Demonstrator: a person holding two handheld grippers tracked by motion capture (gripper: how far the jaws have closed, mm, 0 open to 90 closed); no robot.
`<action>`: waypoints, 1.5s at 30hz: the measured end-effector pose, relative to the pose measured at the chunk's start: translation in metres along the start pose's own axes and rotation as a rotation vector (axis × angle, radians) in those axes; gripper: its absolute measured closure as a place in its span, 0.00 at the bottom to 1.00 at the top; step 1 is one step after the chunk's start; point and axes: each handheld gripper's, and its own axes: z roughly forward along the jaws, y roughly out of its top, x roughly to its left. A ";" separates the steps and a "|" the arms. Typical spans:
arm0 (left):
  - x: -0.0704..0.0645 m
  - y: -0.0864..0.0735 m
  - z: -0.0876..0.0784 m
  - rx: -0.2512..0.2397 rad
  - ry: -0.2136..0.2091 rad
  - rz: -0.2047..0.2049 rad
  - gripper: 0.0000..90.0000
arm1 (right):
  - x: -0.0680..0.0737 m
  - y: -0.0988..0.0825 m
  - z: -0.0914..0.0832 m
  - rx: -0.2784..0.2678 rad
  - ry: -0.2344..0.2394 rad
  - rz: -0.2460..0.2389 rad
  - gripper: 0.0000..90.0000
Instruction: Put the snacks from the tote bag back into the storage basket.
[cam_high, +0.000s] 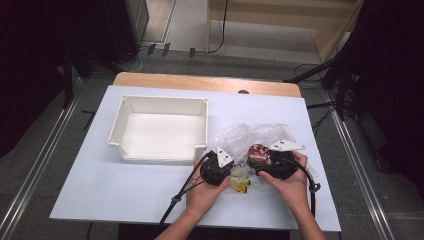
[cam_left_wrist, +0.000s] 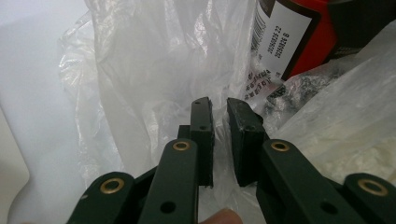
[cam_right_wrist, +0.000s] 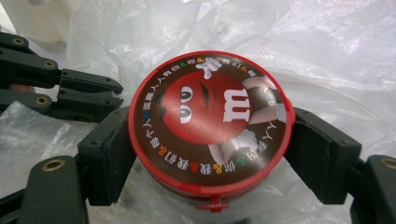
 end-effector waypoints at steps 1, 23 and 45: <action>0.000 0.000 0.000 -0.001 0.000 -0.003 0.91 | 0.001 0.001 0.001 0.005 -0.002 -0.001 0.24; 0.000 0.000 0.000 -0.003 0.002 -0.004 0.91 | 0.005 0.017 -0.016 -0.037 -0.010 -0.017 0.29; 0.009 -0.003 -0.034 -0.139 -0.143 -0.102 0.51 | 0.005 0.039 -0.039 -0.080 0.012 -0.042 0.29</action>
